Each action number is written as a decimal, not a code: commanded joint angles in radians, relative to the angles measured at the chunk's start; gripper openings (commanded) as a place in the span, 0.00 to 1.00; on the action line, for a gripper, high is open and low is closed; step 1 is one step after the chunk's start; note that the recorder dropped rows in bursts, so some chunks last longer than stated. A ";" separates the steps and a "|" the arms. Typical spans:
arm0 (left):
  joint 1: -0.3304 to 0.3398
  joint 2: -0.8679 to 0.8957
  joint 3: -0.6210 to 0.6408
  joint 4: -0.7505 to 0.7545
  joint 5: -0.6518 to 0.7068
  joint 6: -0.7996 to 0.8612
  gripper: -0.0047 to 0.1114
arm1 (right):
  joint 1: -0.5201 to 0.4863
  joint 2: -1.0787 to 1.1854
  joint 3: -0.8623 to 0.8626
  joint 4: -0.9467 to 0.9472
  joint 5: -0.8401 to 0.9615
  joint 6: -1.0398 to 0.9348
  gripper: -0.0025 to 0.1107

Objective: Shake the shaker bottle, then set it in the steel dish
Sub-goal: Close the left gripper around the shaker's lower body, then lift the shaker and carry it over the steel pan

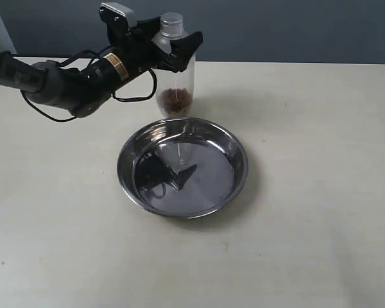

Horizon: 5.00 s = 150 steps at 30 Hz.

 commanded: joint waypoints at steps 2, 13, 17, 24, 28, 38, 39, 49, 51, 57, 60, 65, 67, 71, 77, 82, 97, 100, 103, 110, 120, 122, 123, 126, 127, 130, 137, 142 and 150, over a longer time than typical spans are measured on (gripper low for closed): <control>-0.003 0.042 -0.018 -0.005 -0.038 -0.007 0.94 | 0.004 -0.004 0.001 -0.001 -0.012 0.000 0.02; -0.003 0.076 -0.026 0.022 -0.004 -0.019 0.94 | 0.004 -0.004 0.001 -0.001 -0.012 0.000 0.02; -0.003 0.078 -0.026 0.029 0.007 -0.021 0.94 | 0.004 -0.004 0.001 -0.001 -0.012 0.000 0.02; -0.003 0.092 -0.026 0.035 0.011 -0.045 0.94 | 0.004 -0.004 0.001 -0.001 -0.012 0.000 0.02; -0.003 0.125 -0.026 0.031 -0.027 -0.062 0.94 | 0.004 -0.004 0.001 -0.001 -0.012 0.000 0.02; -0.003 0.142 -0.026 0.031 -0.020 -0.062 0.94 | 0.004 -0.004 0.001 -0.001 -0.012 0.000 0.02; -0.003 0.142 -0.026 0.031 -0.020 -0.062 0.94 | 0.004 -0.004 0.001 -0.001 -0.012 0.000 0.02; -0.003 0.142 -0.026 0.076 -0.035 -0.065 0.62 | 0.004 -0.004 0.001 -0.001 -0.012 0.000 0.02; -0.003 0.142 -0.026 0.088 -0.051 -0.065 0.51 | 0.004 -0.004 0.001 -0.001 -0.012 0.000 0.02; -0.003 0.142 -0.026 0.096 -0.107 -0.089 0.20 | 0.004 -0.004 0.001 -0.001 -0.012 0.000 0.02; -0.003 0.142 -0.026 0.109 -0.120 -0.107 0.12 | 0.004 -0.004 0.001 -0.001 -0.012 0.000 0.02; -0.003 0.142 -0.026 0.109 -0.120 -0.220 0.04 | 0.004 -0.004 0.001 -0.001 -0.012 0.000 0.02; -0.001 0.142 -0.026 0.109 -0.120 -0.222 0.04 | 0.004 -0.004 0.001 -0.001 -0.012 0.000 0.02; -0.001 0.142 -0.026 0.133 -0.116 -0.211 0.04 | 0.004 -0.004 0.001 -0.001 -0.012 0.000 0.02; -0.001 0.142 -0.026 0.185 -0.102 -0.204 0.04 | 0.004 -0.004 0.001 -0.001 -0.012 0.000 0.02; -0.003 0.142 -0.026 0.185 -0.100 -0.185 0.04 | 0.004 -0.004 0.001 -0.001 -0.012 0.000 0.02; -0.003 0.142 -0.026 0.199 -0.120 -0.159 0.04 | 0.004 -0.004 0.001 -0.001 -0.012 0.000 0.02; -0.007 0.142 -0.026 0.178 -0.095 -0.161 0.04 | 0.004 -0.004 0.001 -0.001 -0.012 0.000 0.02; -0.006 0.142 -0.026 0.164 -0.021 -0.217 0.04 | 0.004 -0.004 0.001 -0.001 -0.012 0.000 0.02; 0.002 0.109 -0.026 0.171 0.083 -0.371 0.04 | 0.004 -0.004 0.001 -0.001 -0.012 0.000 0.02; 0.049 -0.227 -0.026 0.410 0.250 -0.431 0.04 | 0.004 -0.004 0.001 -0.001 -0.012 0.000 0.02; 0.064 -0.301 -0.019 0.510 0.254 -0.490 0.04 | 0.004 -0.004 0.001 -0.001 -0.012 0.000 0.02; 0.069 -0.347 0.005 0.574 0.247 -0.526 0.04 | 0.004 -0.004 0.001 -0.001 -0.012 0.000 0.02; 0.069 -0.456 0.141 0.643 0.171 -0.498 0.04 | 0.004 -0.004 0.001 -0.001 -0.012 0.000 0.02; 0.069 -0.477 0.198 0.643 0.147 -0.478 0.04 | 0.004 -0.004 0.001 -0.001 -0.012 0.000 0.02; 0.050 -0.523 0.467 0.415 0.105 -0.348 0.04 | 0.004 -0.004 0.001 -0.001 -0.012 0.000 0.02; -0.050 -0.809 0.677 0.231 0.232 -0.134 0.04 | 0.004 -0.004 0.001 -0.001 -0.012 0.000 0.02; -0.144 -0.688 0.760 0.116 0.178 -0.071 0.04 | 0.004 -0.004 0.001 -0.001 -0.012 0.000 0.02; -0.169 -0.817 0.792 0.042 0.377 -0.019 0.04 | 0.004 -0.004 0.001 -0.001 -0.012 0.000 0.02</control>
